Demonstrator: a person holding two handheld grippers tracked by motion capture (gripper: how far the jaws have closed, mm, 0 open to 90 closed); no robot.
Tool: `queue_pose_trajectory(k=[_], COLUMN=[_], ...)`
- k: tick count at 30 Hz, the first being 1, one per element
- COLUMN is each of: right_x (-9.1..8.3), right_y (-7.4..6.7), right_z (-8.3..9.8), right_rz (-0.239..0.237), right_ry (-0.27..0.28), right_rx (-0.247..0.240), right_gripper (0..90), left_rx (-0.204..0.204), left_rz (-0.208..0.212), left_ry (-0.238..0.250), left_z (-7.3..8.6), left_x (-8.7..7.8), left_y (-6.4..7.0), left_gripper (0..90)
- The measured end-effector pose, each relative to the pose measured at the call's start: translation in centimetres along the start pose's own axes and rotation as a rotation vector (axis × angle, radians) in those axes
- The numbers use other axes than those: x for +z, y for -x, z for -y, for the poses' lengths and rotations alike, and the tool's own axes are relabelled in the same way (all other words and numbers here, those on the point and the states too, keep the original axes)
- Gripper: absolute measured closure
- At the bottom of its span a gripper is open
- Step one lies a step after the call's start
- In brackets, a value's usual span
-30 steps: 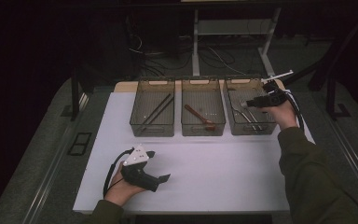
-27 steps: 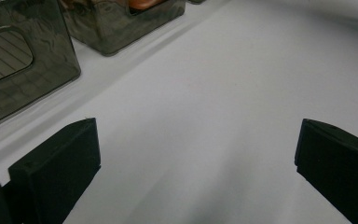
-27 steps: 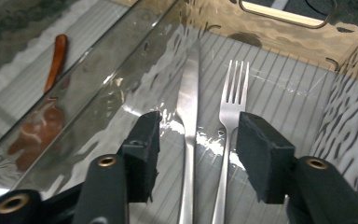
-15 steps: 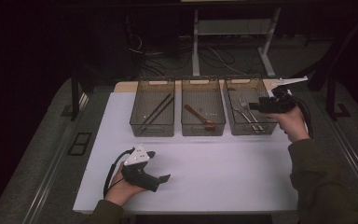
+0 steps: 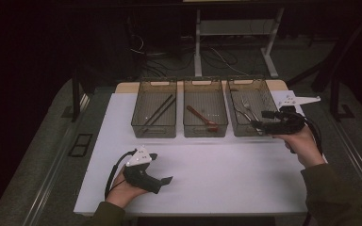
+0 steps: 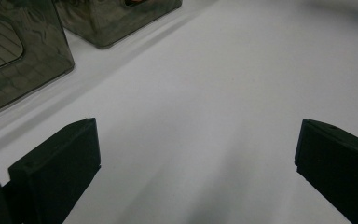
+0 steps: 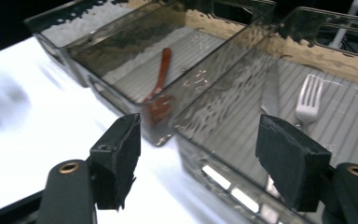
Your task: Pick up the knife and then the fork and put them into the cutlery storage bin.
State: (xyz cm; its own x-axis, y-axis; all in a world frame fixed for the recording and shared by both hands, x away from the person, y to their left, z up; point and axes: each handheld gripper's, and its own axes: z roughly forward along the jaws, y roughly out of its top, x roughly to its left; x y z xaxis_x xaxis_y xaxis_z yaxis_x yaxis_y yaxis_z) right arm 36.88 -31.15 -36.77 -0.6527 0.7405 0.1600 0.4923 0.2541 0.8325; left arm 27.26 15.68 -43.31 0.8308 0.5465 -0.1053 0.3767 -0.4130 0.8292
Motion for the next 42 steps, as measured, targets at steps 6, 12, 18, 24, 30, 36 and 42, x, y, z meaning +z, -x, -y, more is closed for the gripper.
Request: queue_pose_trajectory(k=[6, 12, 18, 24, 30, 36, 42], right_x=[-0.6, -1.1, -1.2, -1.1, -1.1, -1.1, -1.3], right_y=[-1.6, -3.2, -4.4, -5.2, -5.9, -6.5, -6.8], right_z=[1.9, 4.0, 6.4, 8.5, 9.5, 10.7, 11.4], right_rz=[-0.003, -0.006, -0.02, -0.015, -0.028, -0.029, -0.021], right_ry=[0.028, 0.053, 0.045, 0.032, 0.02, -0.002, -0.007], right_rx=[-0.017, -0.03, -0.021, -0.013, -0.014, -0.034, -0.038], right_gripper=[26.5, 21.4, 18.9, 18.7, 17.7, 16.9, 16.8], left_rx=[0.001, 0.002, 0.002, 0.0, -0.005, -0.01, -0.003], left_rz=[0.0, 0.004, 0.005, 0.006, 0.006, 0.007, 0.001], left_ry=[0.001, 0.003, 0.003, 0.003, 0.005, 0.006, 0.002], left_z=[0.0, 0.0, 0.0, 0.0, 0.0, 0.1, 0.2], left_x=[0.0, -0.1, -0.1, -0.1, -0.1, -0.1, -0.3], left_y=[0.0, 0.0, 0.0, 0.0, 0.0, -0.1, -0.1], left_gripper=[0.0, 0.0, 0.0, 0.0, 0.0, 0.0, 0.0])
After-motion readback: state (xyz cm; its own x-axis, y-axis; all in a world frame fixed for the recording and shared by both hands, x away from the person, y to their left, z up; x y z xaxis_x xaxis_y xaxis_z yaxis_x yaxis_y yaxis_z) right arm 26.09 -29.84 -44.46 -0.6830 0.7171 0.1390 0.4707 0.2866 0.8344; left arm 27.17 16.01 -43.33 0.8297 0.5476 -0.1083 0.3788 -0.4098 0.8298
